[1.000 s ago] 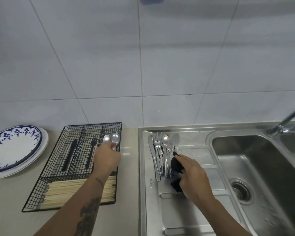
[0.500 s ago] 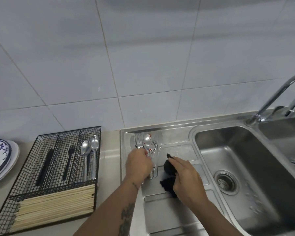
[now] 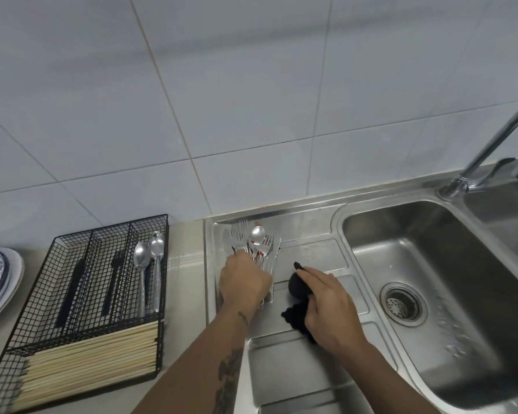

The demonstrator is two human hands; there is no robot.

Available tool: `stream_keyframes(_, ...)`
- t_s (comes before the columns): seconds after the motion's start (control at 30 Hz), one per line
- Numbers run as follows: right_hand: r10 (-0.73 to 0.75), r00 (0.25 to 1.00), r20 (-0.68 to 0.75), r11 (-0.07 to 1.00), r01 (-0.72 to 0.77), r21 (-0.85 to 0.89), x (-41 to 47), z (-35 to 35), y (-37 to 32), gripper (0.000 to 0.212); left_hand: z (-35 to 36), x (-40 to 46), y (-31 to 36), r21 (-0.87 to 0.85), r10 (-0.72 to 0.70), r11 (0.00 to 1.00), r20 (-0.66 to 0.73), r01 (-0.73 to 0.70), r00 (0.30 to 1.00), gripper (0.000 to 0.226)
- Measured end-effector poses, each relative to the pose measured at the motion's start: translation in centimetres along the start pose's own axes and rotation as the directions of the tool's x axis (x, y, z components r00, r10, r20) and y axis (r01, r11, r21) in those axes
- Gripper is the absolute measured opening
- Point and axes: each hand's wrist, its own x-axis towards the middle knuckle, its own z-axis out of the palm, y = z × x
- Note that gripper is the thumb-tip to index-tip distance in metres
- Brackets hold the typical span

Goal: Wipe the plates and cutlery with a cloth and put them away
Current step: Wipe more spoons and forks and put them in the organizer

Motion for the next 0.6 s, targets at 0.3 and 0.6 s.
stream_keyframes(0.3, -0.027, 1.000, -0.005, 0.999, 0.027, 0.022, -0.2, 0.4, -0.3, 0.057, -1.4, -0.7, -1.5, 0.017, 0.068, 0.998, -0.056, -0.067, 0.996, 0.032)
stream_keyframes(0.6, -0.119, 0.992, -0.053, 0.991, 0.122, 0.058, -0.7, -0.7, -2.2, 0.061, -4.9, -3.8, -3.5, 0.017, 0.185, 0.983, -0.136, -0.184, 0.973, 0.010)
